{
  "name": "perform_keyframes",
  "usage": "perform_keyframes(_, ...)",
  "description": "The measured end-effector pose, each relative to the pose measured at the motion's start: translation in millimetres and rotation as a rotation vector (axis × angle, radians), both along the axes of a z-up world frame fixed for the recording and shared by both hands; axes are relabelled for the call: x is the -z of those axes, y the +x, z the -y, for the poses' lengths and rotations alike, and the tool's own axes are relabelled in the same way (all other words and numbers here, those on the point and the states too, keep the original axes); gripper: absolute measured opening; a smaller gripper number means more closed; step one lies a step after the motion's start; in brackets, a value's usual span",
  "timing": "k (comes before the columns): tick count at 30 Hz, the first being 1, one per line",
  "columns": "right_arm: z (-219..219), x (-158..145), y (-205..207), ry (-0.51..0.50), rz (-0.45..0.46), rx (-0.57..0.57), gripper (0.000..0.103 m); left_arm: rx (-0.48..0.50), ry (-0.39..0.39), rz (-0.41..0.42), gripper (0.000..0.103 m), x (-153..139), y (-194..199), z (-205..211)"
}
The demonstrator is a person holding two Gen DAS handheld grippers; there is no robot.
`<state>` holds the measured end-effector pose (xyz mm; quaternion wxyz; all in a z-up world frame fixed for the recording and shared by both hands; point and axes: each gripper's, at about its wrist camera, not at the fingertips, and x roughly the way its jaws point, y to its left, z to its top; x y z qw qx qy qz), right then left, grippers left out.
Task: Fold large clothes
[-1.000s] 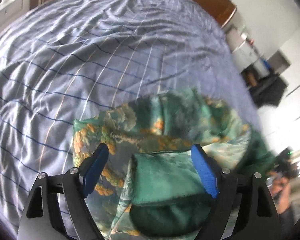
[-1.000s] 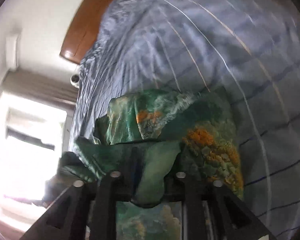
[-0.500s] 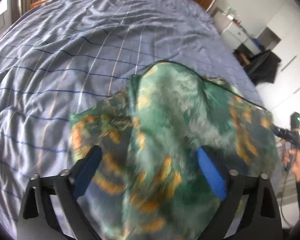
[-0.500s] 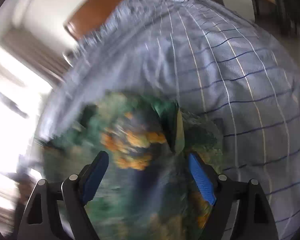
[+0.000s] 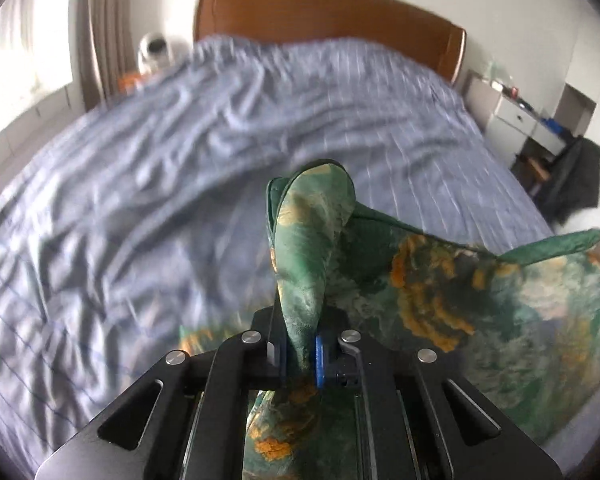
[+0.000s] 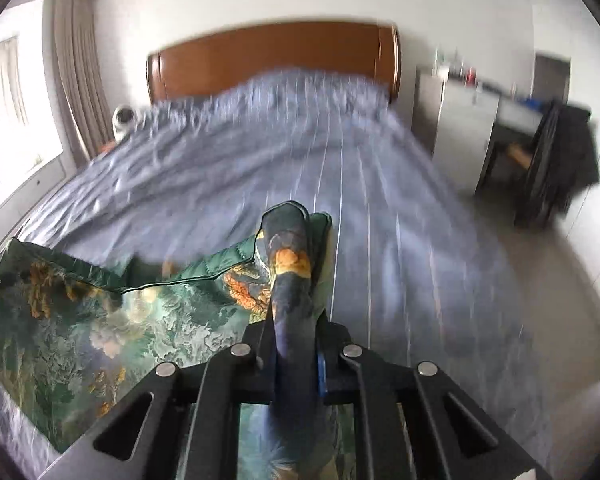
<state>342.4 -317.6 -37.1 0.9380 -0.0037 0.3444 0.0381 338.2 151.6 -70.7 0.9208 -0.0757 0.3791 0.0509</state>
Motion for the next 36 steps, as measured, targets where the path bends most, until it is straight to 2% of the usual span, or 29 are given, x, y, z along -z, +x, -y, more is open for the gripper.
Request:
perform_keyframes(2,-4.5,-6.6,13.3,-0.026,0.031,0.022,0.013,-0.029,0.076,0.010,0.007,13.8,13.5,4.2)
perform_keyframes(4,-10.3,5.6,27.3,-0.090,0.028,0.035,0.013,-0.053,0.079,-0.026,0.007,37.7,24.3,-0.5)
perform_keyframes(6,-10.7,30.3,40.2,-0.119,-0.018,0.053,0.013,-0.078,0.066,-0.074,0.008,73.1,29.5,-6.9)
perform_keyframes(10,-6.4,92.5,47.6,-0.094,-0.103,0.085,0.013,-0.074,0.104,-0.064,0.010,114.0,17.2,0.5)
perform_keyframes(15,1.7,142.4,43.3,-0.034,-0.130,0.103,0.014,-0.079,0.075,-0.033,0.013,125.5,13.8,-1.7)
perform_keyframes(22,13.3,163.3,48.6,0.052,-0.139,0.111,0.017,-0.077,0.073,-0.031,0.014,129.8,16.0,1.6)
perform_keyframes(25,15.3,166.0,49.3,0.070,-0.144,0.106,0.019,-0.090,0.101,-0.042,0.026,122.3,16.0,5.4)
perform_keyframes(27,18.1,164.1,49.2,0.091,-0.152,0.105,0.021,-0.110,0.122,-0.059,0.045,112.8,15.0,4.9)
perform_keyframes(29,20.5,159.2,51.4,0.107,-0.165,0.107,0.022,-0.124,0.122,-0.053,0.080,97.4,8.2,3.4)
perform_keyframes(30,22.7,154.5,52.2,0.110,-0.170,0.112,0.029,-0.124,0.118,-0.035,0.088,90.2,3.8,2.9)
perform_keyframes(31,25.6,147.6,51.8,0.113,-0.172,0.119,0.047,-0.123,0.117,-0.015,0.089,82.3,-2.0,2.7)
perform_keyframes(32,28.6,139.7,50.2,0.119,-0.169,0.123,0.060,-0.121,0.118,-0.004,0.089,74.5,-6.1,3.5)
perform_keyframes(33,30.1,133.1,47.9,0.123,-0.162,0.125,0.080,-0.118,0.118,-0.005,0.089,69.2,-7.8,4.3)
perform_keyframes(36,35.7,107.1,37.5,0.118,-0.116,0.129,0.083,-0.109,0.107,0.004,0.089,50.7,-14.6,10.1)
